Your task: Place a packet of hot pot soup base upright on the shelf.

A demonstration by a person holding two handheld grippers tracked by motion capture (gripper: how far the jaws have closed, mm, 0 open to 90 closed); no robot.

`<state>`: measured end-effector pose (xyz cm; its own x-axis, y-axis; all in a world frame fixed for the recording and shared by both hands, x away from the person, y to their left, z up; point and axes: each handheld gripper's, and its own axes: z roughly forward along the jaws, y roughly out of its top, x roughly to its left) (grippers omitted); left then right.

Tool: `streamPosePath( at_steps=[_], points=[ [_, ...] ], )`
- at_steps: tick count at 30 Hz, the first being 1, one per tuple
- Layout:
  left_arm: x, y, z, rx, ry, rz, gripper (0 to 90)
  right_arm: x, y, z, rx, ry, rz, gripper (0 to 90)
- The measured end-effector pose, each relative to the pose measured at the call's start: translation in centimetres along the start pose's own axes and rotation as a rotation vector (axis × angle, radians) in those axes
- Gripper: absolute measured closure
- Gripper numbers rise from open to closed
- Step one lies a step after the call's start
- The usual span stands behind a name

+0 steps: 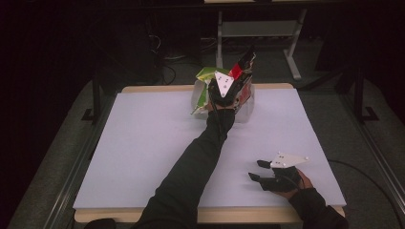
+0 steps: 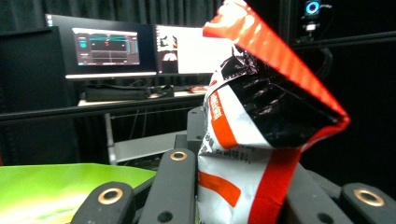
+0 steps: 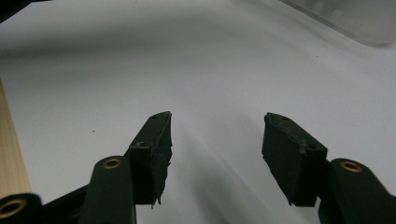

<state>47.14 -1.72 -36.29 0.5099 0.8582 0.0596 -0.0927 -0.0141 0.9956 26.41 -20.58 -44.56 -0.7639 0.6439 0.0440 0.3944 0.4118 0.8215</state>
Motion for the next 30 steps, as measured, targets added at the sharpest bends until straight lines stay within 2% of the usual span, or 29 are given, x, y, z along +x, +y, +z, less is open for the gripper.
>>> streamPosePath(
  at_steps=[2,4,6,8,10,14,17,19,21,24,26,28,30],
  points=[
    [-0.2,0.0,0.2,0.020,-0.029,0.027,77.2,0.0,0.0,0.0,0.003,0.000,-0.005,41.6],
    [-0.2,-0.1,0.5,0.082,-0.052,0.038,71.3,0.1,0.0,0.0,0.003,0.006,-0.007,41.5],
    [0.0,-0.5,0.6,0.121,-0.097,0.020,64.5,0.1,0.0,0.0,0.000,0.010,-0.012,41.3],
    [0.3,-0.8,0.2,0.131,-0.100,0.027,64.0,0.1,0.0,0.0,0.000,0.013,-0.011,41.4],
    [0.7,-1.0,-0.2,0.142,-0.121,0.013,62.5,0.1,0.0,0.0,0.001,0.014,-0.012,41.3],
    [1.2,-1.3,-0.9,0.213,-0.170,0.027,58.8,0.1,0.1,0.0,0.001,0.017,-0.008,40.9],
    [1.5,-1.6,-1.9,0.242,-0.197,0.043,58.9,0.2,0.1,0.1,0.007,0.023,-0.010,40.7],
    [1.6,-1.9,-2.4,0.279,-0.210,0.066,58.7,0.2,0.1,0.2,0.011,0.027,-0.013,40.6],
    [1.7,-2.4,-2.9,0.312,-0.237,0.098,61.2,0.3,0.1,0.3,0.017,0.027,-0.013,40.6],
    [1.5,-3.4,-3.1,0.384,-0.256,0.170,65.9,0.4,0.1,0.4,0.024,0.030,-0.019,40.6],
    [1.3,-4.0,-3.2,0.404,-0.246,0.206,72.5,0.5,0.2,0.5,0.026,0.034,-0.021,40.6],
    [1.5,-4.4,-3.2,0.421,-0.254,0.189,76.9,0.5,0.2,0.6,0.028,0.034,-0.024,40.8],
    [1.5,-4.6,-3.2,0.423,-0.256,0.191,78.0,0.5,0.1,0.7,0.034,0.038,-0.023,40.8]
  ],
)
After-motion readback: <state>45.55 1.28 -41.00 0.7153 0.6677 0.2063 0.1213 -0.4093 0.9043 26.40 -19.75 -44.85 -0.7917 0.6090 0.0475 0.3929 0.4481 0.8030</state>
